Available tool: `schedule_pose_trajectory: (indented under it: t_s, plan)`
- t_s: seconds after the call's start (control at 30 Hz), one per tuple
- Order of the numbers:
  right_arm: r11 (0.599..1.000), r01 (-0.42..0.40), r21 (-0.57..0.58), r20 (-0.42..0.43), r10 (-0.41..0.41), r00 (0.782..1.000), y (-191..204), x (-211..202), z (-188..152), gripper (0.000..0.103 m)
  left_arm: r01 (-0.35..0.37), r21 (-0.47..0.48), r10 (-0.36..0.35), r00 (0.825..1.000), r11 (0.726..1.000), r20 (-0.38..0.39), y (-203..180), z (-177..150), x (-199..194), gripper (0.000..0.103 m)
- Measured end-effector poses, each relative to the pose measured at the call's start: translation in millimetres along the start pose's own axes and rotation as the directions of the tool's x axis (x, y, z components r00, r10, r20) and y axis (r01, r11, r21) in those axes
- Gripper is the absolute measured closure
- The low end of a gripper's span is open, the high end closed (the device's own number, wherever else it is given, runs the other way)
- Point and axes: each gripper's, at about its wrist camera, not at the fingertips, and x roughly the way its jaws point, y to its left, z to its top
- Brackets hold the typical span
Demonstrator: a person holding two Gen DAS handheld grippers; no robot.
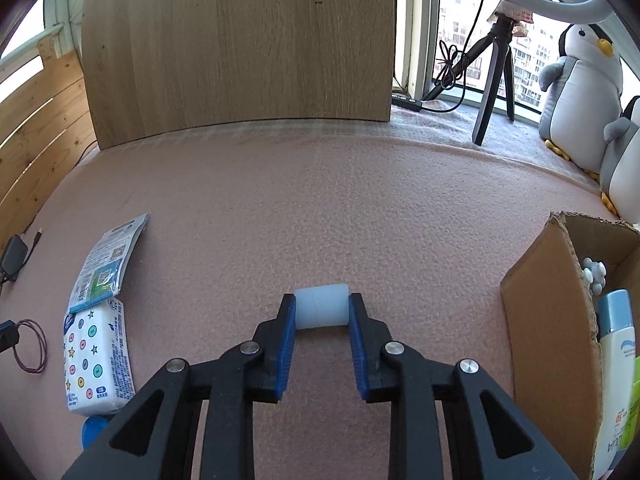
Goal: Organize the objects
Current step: 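Close the right gripper on the white foam piece while the left gripper grasps the purple rubber band, then carry the foam piece and rubber band over the cardboard box with both grippers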
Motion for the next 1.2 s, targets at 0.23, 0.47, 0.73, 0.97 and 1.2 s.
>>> schedule_pose_trajectory:
  t_s: [0.23,0.47,0.73,0.97,1.2]
  plan:
    - [1.000,-0.012,-0.029,0.008,0.012,1.000,13,-18,-17,0.095,0.000,0.009,0.000,1.000,1.000,0.023,-6,0,-13,0.100]
    - [0.999,-0.039,-0.035,0.020,0.039,0.999,24,-53,-43,0.095,-0.011,0.034,0.010,0.999,0.999,0.051,-16,1,-32,0.100]
    - [0.998,-0.059,-0.034,0.101,0.062,0.993,33,-118,-54,0.095,-0.010,0.076,0.003,0.995,0.997,0.095,-38,3,-69,0.100]
    - [0.994,-0.056,-0.095,0.177,0.072,0.981,55,-170,-56,0.095,-0.001,0.137,-0.022,0.986,0.991,0.165,-69,6,-111,0.100]
    - [0.992,-0.077,-0.102,0.188,0.095,0.978,64,-177,-60,0.095,0.008,0.162,-0.037,0.983,0.987,0.179,-83,5,-121,0.100]
